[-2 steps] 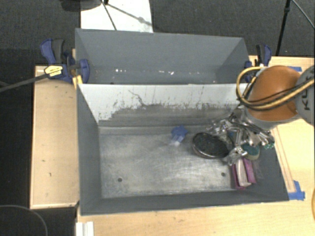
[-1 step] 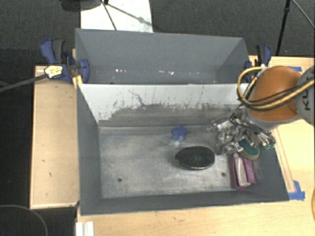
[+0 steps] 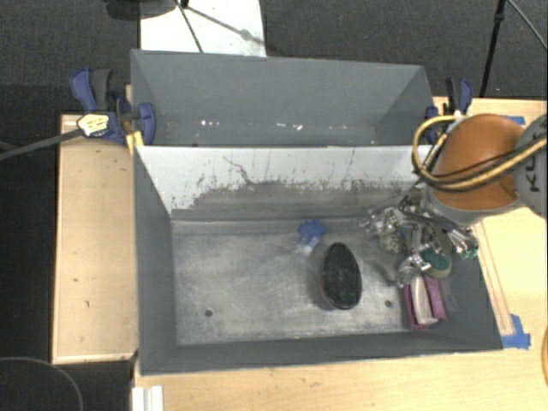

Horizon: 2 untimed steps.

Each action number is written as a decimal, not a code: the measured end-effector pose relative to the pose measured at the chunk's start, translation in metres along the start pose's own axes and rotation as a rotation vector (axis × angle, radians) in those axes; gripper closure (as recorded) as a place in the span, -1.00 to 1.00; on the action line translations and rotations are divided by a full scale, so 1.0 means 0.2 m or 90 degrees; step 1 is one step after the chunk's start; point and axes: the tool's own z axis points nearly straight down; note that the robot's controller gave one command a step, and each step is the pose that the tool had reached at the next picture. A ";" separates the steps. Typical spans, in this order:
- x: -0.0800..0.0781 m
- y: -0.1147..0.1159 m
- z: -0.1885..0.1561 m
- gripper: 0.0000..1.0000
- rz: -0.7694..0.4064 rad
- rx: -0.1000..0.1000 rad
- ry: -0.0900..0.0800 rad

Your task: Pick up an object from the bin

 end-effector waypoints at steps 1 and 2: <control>-0.19 0.26 -0.30 -1.00 0.051 0.002 -0.001; 0.17 0.65 0.05 -1.00 -0.101 0.002 0.000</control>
Offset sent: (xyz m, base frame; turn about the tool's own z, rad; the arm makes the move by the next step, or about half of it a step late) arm 0.0150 0.0576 0.0566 0.0844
